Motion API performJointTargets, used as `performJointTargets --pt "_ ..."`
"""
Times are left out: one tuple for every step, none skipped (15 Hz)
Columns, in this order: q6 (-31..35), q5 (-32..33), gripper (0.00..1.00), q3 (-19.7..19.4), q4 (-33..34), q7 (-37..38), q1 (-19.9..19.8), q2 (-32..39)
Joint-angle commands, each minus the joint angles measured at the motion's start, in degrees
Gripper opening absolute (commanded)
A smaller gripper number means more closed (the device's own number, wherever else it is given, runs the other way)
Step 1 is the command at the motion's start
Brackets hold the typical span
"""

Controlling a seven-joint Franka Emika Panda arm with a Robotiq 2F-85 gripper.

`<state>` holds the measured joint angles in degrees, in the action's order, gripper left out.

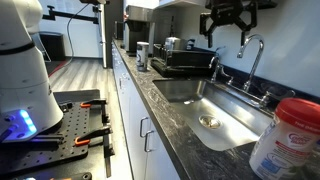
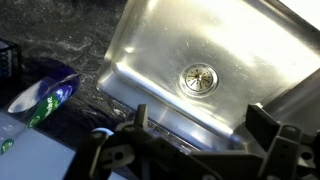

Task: Open the faucet using the faucet handle on the right then close it.

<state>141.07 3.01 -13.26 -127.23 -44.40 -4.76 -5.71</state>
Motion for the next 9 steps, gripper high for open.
performJointTargets --pt "2.4 -4.8 1.0 -0.2 4.0 -7.2 -1.0 4.2" --pt "4.2 -6.2 1.0 -0.3 4.8 -10.3 -1.4 5.5" --pt "4.3 -8.2 1.0 -0.3 6.4 -13.2 -1.8 7.1" --pt "4.6 -10.2 1.0 0.0 7.7 -16.8 -2.3 8.5" --pt "4.8 -13.0 1.0 0.4 9.2 -21.7 -3.0 10.1" --pt "4.1 -14.1 1.0 0.9 11.3 -24.3 -3.8 12.1" --pt "3.3 -16.4 1.0 1.5 13.5 -28.4 -4.7 14.0" --pt "2.5 -18.4 1.0 2.2 15.5 -32.3 -5.8 15.6" --pt "1.7 -20.1 1.0 3.2 17.6 -35.5 -6.9 17.4"
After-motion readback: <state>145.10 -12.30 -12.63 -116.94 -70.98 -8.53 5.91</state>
